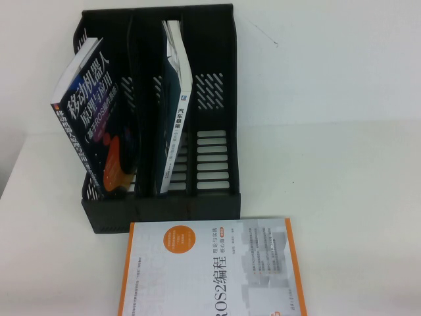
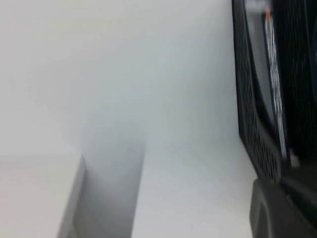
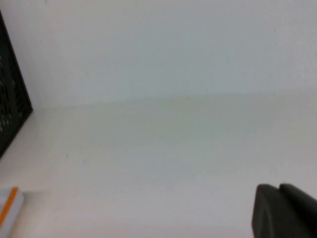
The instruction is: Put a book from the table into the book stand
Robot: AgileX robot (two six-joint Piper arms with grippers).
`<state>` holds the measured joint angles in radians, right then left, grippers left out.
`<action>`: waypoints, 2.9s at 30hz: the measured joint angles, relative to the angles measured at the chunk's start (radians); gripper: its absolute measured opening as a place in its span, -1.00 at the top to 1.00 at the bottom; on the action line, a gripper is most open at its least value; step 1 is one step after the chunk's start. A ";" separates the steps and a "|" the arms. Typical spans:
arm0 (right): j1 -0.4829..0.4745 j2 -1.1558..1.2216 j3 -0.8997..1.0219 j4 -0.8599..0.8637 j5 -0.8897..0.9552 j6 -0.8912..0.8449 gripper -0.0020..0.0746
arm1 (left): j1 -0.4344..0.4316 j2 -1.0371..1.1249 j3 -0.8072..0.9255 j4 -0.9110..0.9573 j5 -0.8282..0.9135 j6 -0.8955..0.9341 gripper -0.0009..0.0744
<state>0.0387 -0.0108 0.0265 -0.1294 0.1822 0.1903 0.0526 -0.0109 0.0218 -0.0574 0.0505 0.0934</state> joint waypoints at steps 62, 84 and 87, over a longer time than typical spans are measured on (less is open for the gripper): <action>-0.001 0.454 -0.533 0.373 0.305 -0.200 0.95 | 0.000 0.719 -0.658 -0.387 0.542 0.030 0.98; 0.291 1.348 -0.766 0.709 0.425 -0.516 0.95 | 0.000 1.146 -0.658 -0.811 0.647 0.415 0.98; 0.355 1.491 -0.797 0.709 0.369 -0.514 0.95 | 0.000 1.146 -0.658 -0.825 0.645 0.437 0.98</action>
<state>0.3939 1.4801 -0.7706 0.5795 0.5515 -0.3242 0.0526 1.1354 -0.6367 -0.8826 0.6951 0.5308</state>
